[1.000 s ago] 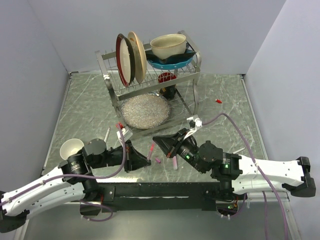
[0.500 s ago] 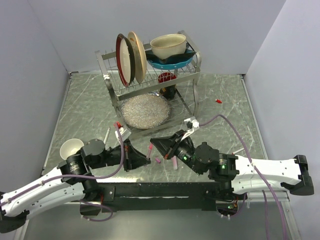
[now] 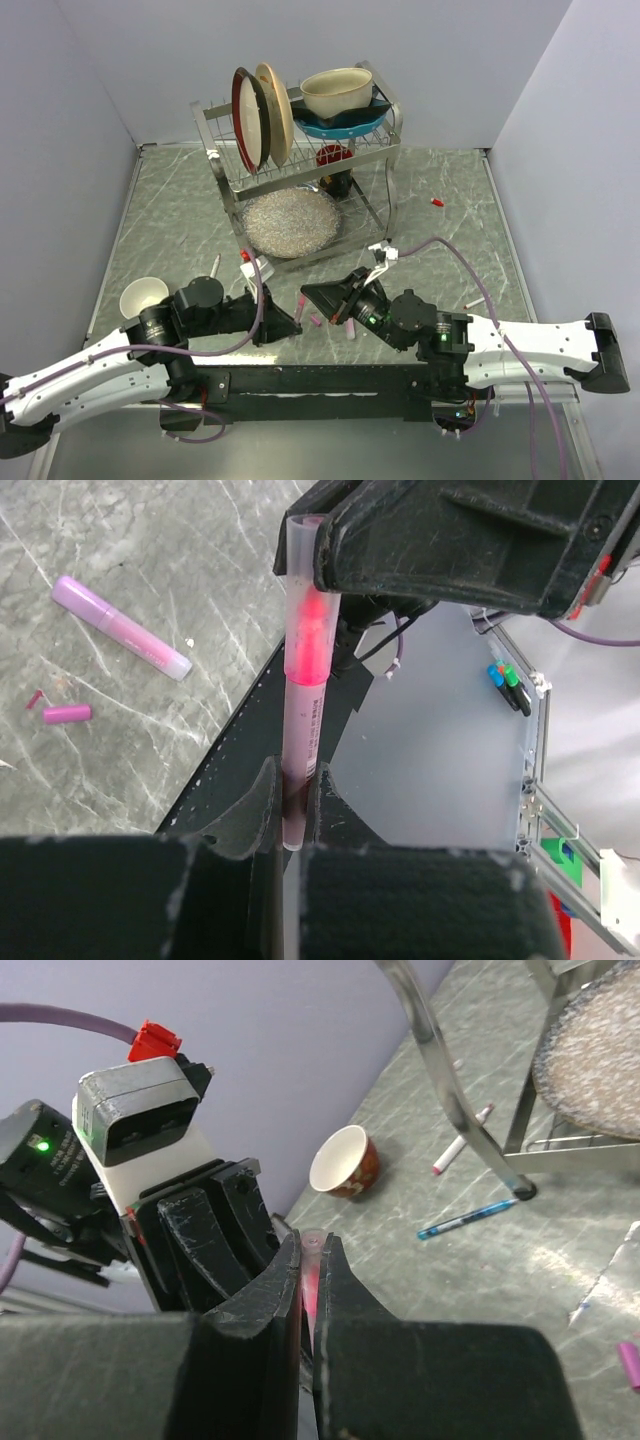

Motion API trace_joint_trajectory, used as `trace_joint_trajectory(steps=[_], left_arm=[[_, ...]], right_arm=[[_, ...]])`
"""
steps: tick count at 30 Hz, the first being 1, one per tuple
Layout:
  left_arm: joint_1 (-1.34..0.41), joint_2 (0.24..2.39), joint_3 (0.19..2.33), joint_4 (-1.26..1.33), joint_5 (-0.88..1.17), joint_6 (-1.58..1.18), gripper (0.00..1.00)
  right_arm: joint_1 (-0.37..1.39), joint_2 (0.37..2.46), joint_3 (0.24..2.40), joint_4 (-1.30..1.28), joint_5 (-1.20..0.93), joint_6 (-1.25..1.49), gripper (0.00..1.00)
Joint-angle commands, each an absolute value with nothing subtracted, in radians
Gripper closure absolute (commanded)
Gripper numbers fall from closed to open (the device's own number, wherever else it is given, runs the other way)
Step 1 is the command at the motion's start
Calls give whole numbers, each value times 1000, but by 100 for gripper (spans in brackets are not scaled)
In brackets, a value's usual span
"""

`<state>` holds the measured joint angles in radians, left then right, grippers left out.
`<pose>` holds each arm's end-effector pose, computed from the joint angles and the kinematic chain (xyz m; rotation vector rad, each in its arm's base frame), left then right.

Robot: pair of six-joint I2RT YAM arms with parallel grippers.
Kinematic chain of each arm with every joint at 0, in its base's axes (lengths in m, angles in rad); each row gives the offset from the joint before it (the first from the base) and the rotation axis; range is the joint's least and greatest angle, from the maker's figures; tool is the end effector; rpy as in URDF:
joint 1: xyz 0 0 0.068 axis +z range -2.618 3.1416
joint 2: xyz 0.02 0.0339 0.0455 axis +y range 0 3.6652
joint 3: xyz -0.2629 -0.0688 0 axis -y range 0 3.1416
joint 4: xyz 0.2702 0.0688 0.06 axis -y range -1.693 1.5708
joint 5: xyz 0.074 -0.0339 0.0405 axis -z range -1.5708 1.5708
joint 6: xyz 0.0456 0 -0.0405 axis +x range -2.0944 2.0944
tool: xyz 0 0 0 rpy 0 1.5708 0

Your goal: Insert the pens into the pen caps

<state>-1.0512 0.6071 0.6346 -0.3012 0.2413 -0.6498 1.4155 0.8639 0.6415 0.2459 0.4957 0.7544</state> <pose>0.0831 -0.1672 0.2989 0.6008 1.9963 -1.3486 0.0586 0.2339 0.3150 -0.1317 1.7056 1.3035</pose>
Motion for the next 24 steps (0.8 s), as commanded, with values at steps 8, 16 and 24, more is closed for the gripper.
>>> trace_joint_trajectory(steps=[8, 16, 24], left_arm=[[-963, 646, 810, -17, -72, -577, 99], [-836, 632, 828, -21, 40, -583, 99], [-735, 638, 821, -26, 135, -612, 99]], right_arm=[[1496, 956, 597, 242, -72, 894, 100], [1511, 996, 598, 229, -167, 888, 100], [1549, 1029, 615, 163, -156, 890, 100]])
